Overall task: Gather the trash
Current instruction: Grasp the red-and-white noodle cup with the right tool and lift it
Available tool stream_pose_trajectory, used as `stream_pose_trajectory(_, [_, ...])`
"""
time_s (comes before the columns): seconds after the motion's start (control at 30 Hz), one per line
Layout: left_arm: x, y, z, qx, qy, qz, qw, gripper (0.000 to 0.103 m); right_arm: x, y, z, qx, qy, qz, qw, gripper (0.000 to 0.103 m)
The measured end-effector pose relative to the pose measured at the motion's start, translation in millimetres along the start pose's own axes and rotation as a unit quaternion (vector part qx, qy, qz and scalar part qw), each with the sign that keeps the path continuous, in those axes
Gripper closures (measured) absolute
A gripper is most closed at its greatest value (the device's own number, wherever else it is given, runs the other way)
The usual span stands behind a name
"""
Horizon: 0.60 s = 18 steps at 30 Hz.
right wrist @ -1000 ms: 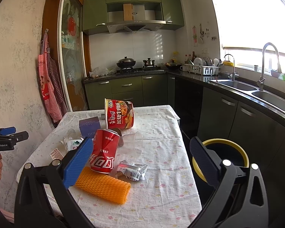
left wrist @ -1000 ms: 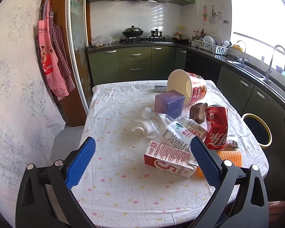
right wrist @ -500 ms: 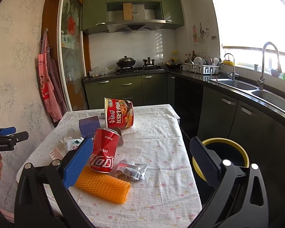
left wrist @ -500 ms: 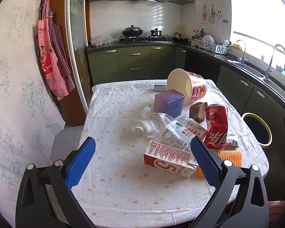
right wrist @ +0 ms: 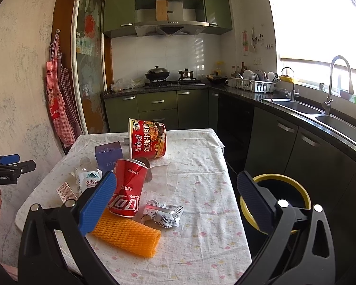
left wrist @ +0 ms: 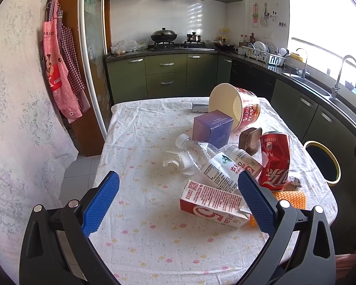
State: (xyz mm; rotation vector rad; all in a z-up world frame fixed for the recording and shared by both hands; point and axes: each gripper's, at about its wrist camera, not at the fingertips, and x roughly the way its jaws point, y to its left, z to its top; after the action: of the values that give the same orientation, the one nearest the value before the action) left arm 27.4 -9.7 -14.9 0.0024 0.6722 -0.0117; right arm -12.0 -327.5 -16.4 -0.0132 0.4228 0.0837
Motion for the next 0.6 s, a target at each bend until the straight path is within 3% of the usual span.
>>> stream_pose_trajectory(0.37, [41,14,19,-0.007,0.012,0.001,0.9999,0.004,88,51,62,-0.09,0.046,0.017,0.995,0.006])
stream_pose_trajectory(0.6, [57,26,27,-0.013,0.015,-0.004,0.9998,0.004,168,99,104,-0.167,0.1,0.004,0.981,0.006])
